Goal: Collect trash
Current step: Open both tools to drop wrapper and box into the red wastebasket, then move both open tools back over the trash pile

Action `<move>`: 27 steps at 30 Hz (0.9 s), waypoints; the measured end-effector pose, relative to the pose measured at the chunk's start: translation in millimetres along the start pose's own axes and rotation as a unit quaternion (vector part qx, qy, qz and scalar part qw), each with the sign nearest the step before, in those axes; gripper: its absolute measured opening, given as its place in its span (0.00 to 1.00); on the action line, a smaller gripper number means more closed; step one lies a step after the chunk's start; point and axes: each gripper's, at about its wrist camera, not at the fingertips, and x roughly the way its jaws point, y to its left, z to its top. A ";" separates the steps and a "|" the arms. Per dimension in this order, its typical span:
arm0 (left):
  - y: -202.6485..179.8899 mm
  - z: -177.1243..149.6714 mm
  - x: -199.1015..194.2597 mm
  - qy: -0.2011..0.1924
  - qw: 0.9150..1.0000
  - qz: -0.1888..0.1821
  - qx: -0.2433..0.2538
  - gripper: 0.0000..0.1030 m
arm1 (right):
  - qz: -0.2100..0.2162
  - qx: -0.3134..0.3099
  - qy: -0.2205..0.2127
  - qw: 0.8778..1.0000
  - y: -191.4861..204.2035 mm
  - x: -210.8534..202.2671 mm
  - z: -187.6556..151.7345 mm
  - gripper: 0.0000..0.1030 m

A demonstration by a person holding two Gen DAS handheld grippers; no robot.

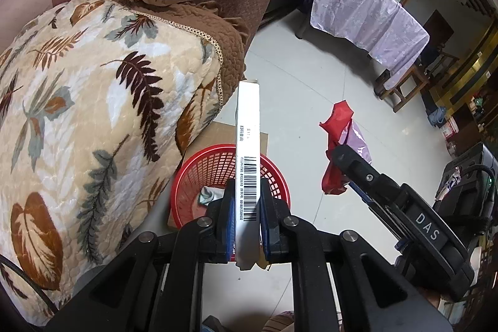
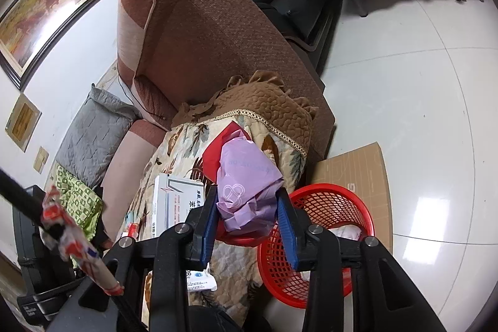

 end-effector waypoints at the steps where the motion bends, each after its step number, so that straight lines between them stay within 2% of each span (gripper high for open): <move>1: 0.7 0.3 1.1 0.001 1.000 -0.002 0.000 0.12 | 0.000 0.005 0.000 1.000 -1.3 0.9 0.3 0.40; 2: 1.2 0.5 4.0 0.006 1.000 -0.004 0.000 0.12 | 0.004 0.010 0.001 1.000 -2.8 1.9 0.5 0.44; 3: 2.0 0.5 6.7 0.012 1.000 -0.005 0.001 0.13 | 0.004 0.013 0.003 1.000 -3.8 3.2 1.6 0.53; 4: 3.0 -0.1 9.6 0.019 1.000 -0.003 -0.001 0.21 | 0.007 0.019 0.005 1.000 -5.5 4.0 1.9 0.59; 5: 3.9 -0.8 10.8 0.020 1.000 -0.002 -0.002 0.35 | 0.008 0.023 0.005 1.000 -6.5 3.9 1.9 0.65; 7: 4.0 -3.0 6.8 0.009 1.000 -0.002 -0.001 0.45 | 0.010 0.025 0.004 1.000 -6.5 1.6 2.0 0.65; 12: 7.4 -3.5 -13.1 -0.009 1.000 -0.002 0.002 0.45 | 0.020 0.013 0.000 1.000 4.6 -6.3 4.1 0.65; 17: 23.5 -7.3 -61.9 -0.058 0.998 0.011 -0.010 0.48 | 0.052 -0.022 -0.002 0.998 36.9 -12.9 1.5 0.67; 20: 42.0 -14.3 -101.4 -0.098 0.995 0.024 -0.028 0.55 | 0.076 -0.043 0.005 0.996 62.0 -11.4 -4.1 0.73; 25: 87.2 -28.8 -159.1 -0.146 0.986 0.048 -0.070 0.56 | 0.107 -0.084 0.025 0.990 113.1 0.1 -18.0 0.73; 27: 110.1 -37.5 -183.3 -0.169 0.979 0.070 -0.086 0.57 | 0.123 -0.100 0.035 0.987 137.5 6.9 -26.2 0.73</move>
